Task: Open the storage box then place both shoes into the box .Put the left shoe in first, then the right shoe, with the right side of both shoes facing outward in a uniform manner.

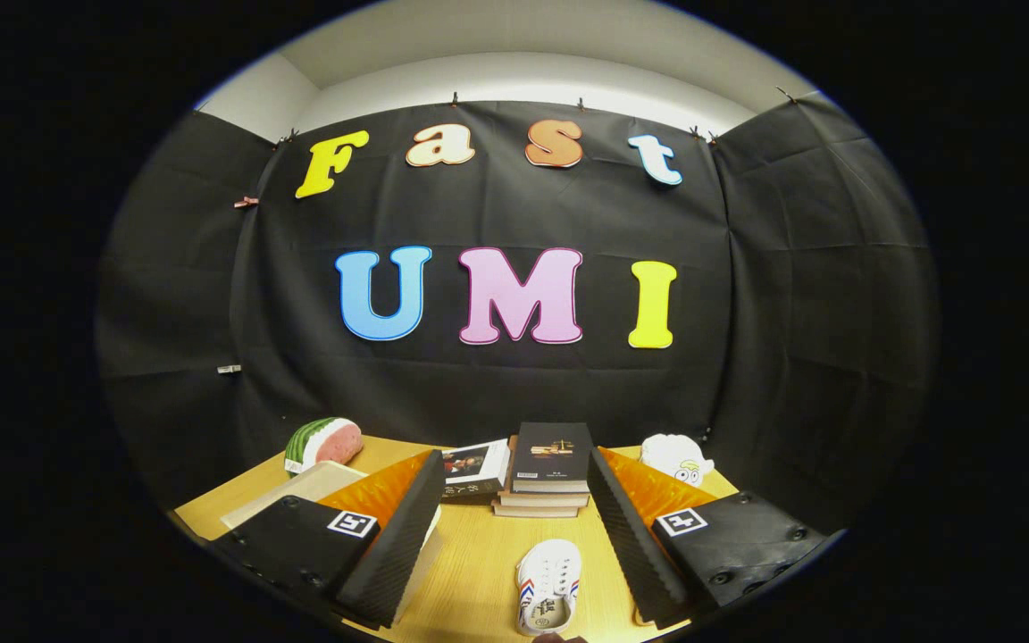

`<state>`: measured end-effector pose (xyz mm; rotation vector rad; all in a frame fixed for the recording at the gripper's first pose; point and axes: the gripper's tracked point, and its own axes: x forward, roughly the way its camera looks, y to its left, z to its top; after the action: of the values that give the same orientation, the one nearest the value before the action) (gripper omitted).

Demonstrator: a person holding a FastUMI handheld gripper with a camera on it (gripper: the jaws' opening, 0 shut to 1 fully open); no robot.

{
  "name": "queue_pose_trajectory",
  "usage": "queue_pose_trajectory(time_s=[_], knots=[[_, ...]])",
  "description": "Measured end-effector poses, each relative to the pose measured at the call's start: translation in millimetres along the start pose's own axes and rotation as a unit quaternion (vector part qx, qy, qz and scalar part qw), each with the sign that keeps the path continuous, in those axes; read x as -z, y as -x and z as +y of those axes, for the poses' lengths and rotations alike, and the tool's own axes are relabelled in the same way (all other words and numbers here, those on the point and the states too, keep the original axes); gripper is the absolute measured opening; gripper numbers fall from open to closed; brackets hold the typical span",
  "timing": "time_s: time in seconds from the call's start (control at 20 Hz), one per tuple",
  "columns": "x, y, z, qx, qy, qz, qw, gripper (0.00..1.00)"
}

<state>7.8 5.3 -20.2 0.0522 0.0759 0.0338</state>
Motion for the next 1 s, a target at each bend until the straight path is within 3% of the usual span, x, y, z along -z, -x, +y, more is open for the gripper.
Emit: queue_pose_trajectory(time_s=[0.3,0.5,0.65,1.0], knots=[[25.4,-13.8,12.3,-0.026,-0.042,0.068,0.996,0.97],[61.7,-19.2,37.4,-0.074,-0.11,0.154,0.979,0.98],[92.8,-14.1,63.6,-0.12,-0.173,0.225,0.951,0.98],[169.2,9.7,110.1,-0.205,-0.255,0.383,0.864,0.98]])
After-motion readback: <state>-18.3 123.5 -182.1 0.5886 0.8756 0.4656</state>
